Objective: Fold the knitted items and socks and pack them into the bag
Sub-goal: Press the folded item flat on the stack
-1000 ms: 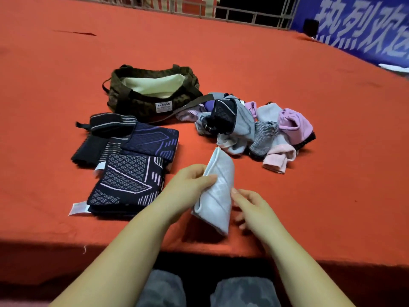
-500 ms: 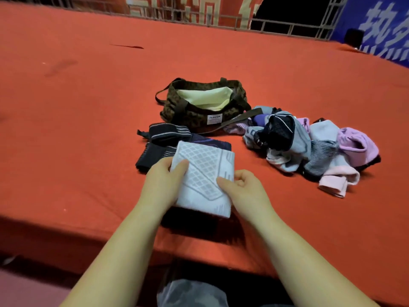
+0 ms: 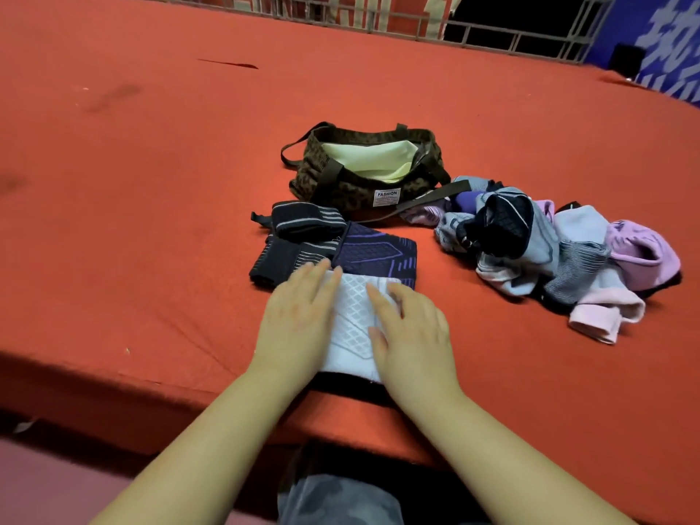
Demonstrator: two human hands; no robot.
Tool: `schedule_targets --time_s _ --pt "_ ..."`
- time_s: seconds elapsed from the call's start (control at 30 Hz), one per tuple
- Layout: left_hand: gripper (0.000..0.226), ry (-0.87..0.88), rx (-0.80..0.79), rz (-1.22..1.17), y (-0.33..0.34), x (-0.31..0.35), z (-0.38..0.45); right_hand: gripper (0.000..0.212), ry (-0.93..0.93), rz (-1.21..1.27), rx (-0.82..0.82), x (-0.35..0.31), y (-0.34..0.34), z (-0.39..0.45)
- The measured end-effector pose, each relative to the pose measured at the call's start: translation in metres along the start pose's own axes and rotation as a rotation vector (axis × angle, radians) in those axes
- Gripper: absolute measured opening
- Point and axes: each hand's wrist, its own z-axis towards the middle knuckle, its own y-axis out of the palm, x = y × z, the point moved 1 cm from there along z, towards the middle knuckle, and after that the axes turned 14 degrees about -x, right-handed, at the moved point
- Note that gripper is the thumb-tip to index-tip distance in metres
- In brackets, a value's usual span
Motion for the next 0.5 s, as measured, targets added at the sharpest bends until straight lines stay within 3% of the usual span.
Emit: schedule_targets --time_s 0.07,0.2,0.37,0.5 --pt "0.050 0.094 -0.165 -0.002 0.003 -0.005 0.001 0.042 -0.098 -0.057 -0.059 0.002 0.008 -0.001" --pt "0.112 0.096 -0.479 -0.069 0.003 -0.017 -0.010 0.061 -0.126 -0.010 -0.288 0.007 0.013 -0.009" --pt "0.121 0.119 -0.565 -0.050 -0.004 -0.017 -0.008 0.094 -0.096 0.188 -0.468 0.011 0.012 -0.015" --pt "0.128 0.127 -0.642 0.045 -0.012 -0.013 -0.005 0.099 -0.128 0.164 -0.505 0.015 0.008 -0.015"
